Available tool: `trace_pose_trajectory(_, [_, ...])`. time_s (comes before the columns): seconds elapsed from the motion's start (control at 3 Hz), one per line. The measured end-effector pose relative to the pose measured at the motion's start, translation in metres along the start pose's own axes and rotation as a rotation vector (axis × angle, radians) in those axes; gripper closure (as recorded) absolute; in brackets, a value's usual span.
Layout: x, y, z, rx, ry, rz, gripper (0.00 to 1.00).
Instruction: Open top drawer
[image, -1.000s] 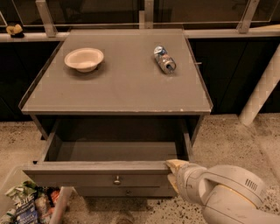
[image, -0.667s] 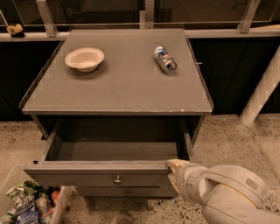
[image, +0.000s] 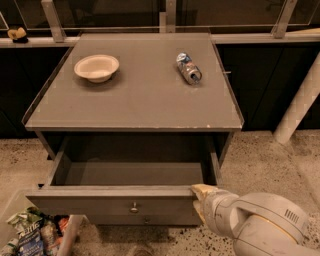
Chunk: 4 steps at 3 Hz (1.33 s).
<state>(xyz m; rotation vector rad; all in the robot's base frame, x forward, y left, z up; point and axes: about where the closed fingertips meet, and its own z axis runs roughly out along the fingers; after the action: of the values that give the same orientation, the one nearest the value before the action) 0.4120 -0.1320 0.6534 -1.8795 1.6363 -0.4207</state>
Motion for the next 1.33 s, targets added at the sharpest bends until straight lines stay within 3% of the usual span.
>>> trace_pose_trajectory(1.33, [-0.003,0.0075,-0.0091,0.011,-0.005,0.005,1.0])
